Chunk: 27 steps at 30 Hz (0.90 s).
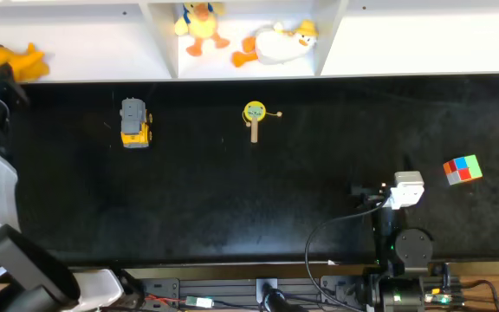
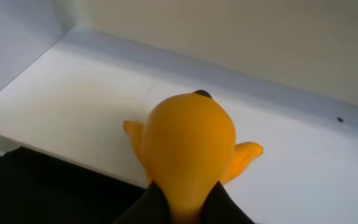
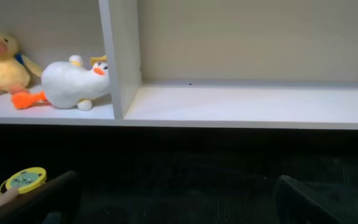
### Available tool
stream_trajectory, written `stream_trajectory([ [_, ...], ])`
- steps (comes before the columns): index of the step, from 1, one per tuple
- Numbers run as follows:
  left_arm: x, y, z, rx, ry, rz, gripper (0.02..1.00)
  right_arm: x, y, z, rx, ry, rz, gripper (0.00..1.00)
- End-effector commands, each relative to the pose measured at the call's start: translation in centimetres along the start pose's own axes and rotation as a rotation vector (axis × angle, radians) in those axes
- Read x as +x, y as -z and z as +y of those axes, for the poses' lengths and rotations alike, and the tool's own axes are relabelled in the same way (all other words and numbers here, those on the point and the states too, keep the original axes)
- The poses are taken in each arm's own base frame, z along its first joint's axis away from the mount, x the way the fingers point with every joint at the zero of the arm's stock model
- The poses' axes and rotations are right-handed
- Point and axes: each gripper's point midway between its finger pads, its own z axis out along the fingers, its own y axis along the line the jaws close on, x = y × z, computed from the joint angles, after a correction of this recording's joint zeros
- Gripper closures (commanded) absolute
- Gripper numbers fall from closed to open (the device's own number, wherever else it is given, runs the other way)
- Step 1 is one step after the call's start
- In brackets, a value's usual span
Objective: Store Toys
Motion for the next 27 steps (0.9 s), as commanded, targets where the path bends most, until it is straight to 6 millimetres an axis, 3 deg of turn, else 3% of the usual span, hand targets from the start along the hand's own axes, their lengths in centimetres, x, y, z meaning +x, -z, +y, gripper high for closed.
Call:
stream_trajectory([
  [1,-1.9,-0.3,0.3,-0.009,-0.033,-0.036,0.969,0.3,0.0,0.2,-0.011,-0.005,0.000,0.007],
  [13,-0.2,-1.9,-0.4,0.004,-0.062,0.006,0.965,0.3,0.0,0.2,-0.011,-0.005,0.000,0.005],
  [21,0.0,-2.4,-1.9,-0.002,-0.128,0.014,0.943,0.3,0.0,0.2,-0.011,-0.005,0.000,0.005],
  [27,0.0,-2.5,-1.9,-0.011,-0.129,0.015,0.939,0.3,0.0,0.2,-0.011,-0.005,0.000,0.005],
])
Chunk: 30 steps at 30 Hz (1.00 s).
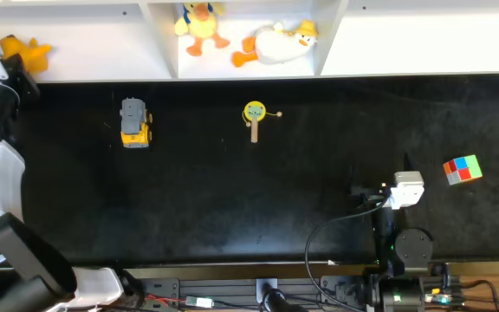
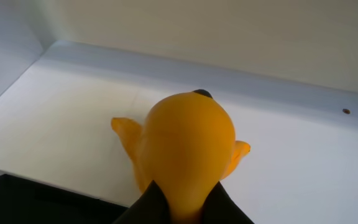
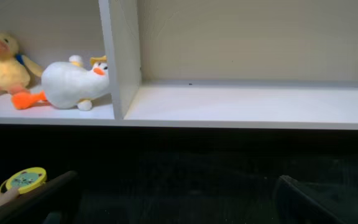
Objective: Store Toys
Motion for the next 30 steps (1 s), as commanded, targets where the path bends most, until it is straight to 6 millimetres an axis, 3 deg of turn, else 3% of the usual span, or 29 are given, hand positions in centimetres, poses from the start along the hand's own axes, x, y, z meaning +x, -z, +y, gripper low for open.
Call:
stream_trajectory([
  [1,-0.2,-0.5,0.1,-0.012,-0.025,0.001,0.939,0.4,0.0,0.2,-0.010,-0.005,0.001,0.007],
  [30,-0.4,-2.5,1.0,-0.023,-0.011,0.046,0.936,0.4,0.0,0.2,-0.010,-0.005,0.001,0.005],
])
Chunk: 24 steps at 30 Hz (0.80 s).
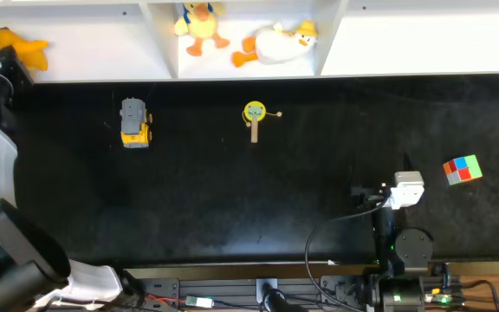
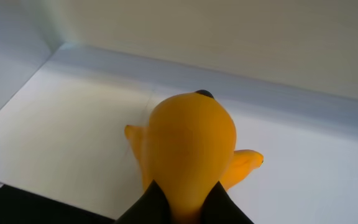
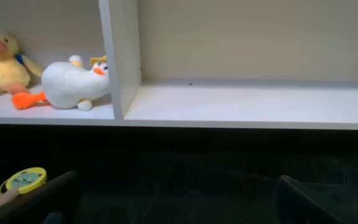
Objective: Store Toys
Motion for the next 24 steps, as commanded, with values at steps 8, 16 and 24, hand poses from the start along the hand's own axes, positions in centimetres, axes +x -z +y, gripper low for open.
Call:
stream_trajectory([
  [8,1.5,-1.6,0.0,0.005,-0.008,0.055,0.936,0.4,0.0,0.2,-0.010,-0.005,0.001,0.005],
  [16,2.0,-2.6,-0.1,0.014,-0.006,0.092,0.936,0.3,0.0,0.2,-0.010,-0.005,0.000,0.005],
  [24,2.1,-2.8,-1.1,0.018,-0.039,0.097,0.936,0.4,0.0,0.2,-0.010,-0.005,0.001,0.005],
])
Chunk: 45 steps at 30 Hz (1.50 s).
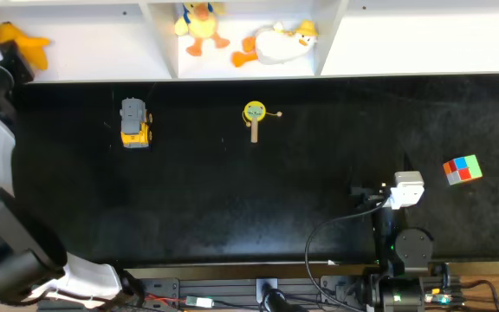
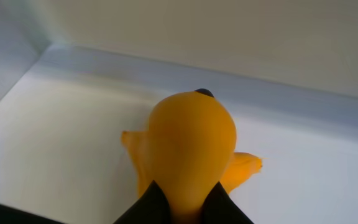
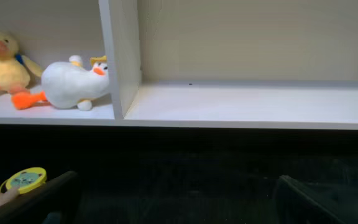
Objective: Store Toys
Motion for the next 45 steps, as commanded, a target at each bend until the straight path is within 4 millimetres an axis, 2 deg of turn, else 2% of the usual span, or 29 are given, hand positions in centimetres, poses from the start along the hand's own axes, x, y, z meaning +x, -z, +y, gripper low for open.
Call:
stream_trajectory([
  [1,2.1,-1.3,-0.5,-0.003,-0.017,0.061,0.936,0.3,0.0,0.2,-0.011,-0.004,0.000,0.005],
  [8,2.1,-1.3,-0.5,-0.003,-0.017,0.061,0.934,0.3,0.0,0.2,-0.011,-0.004,0.000,0.005],
  [10,2.1,-1.3,-0.5,-0.003,-0.017,0.060,0.904,0.3,0.0,0.2,-0.011,-0.004,0.000,0.005],
  [12,2.1,-1.3,-0.5,-0.003,-0.017,0.060,0.744,0.3,0.0,0.2,-0.011,-0.004,0.000,0.007],
  [17,2.1,-1.3,-0.5,-0.003,-0.017,0.061,0.575,0.3,0.0,0.2,-0.011,-0.004,0.000,0.007],
  [22,2.1,-1.3,-0.5,-0.003,-0.017,0.061,0.159,0.4,0.0,0.2,-0.011,-0.004,0.001,0.005],
  [24,2.2,-1.3,-0.5,-0.002,-0.016,0.063,0.042,0.4,0.0,0.2,-0.011,-0.004,0.001,0.005],
  [25,2.2,-1.3,-0.5,-0.002,-0.014,0.066,0.020,0.4,0.0,0.2,-0.011,-0.004,0.001,0.005],
  [35,3.1,-0.8,-0.7,0.003,-0.001,0.112,0.020,0.3,0.0,0.2,-0.011,-0.004,0.000,0.007],
  [45,2.7,2.2,-0.1,-0.063,-0.001,0.158,0.020,0.3,0.0,0.2,-0.011,-0.004,0.000,0.007],
])
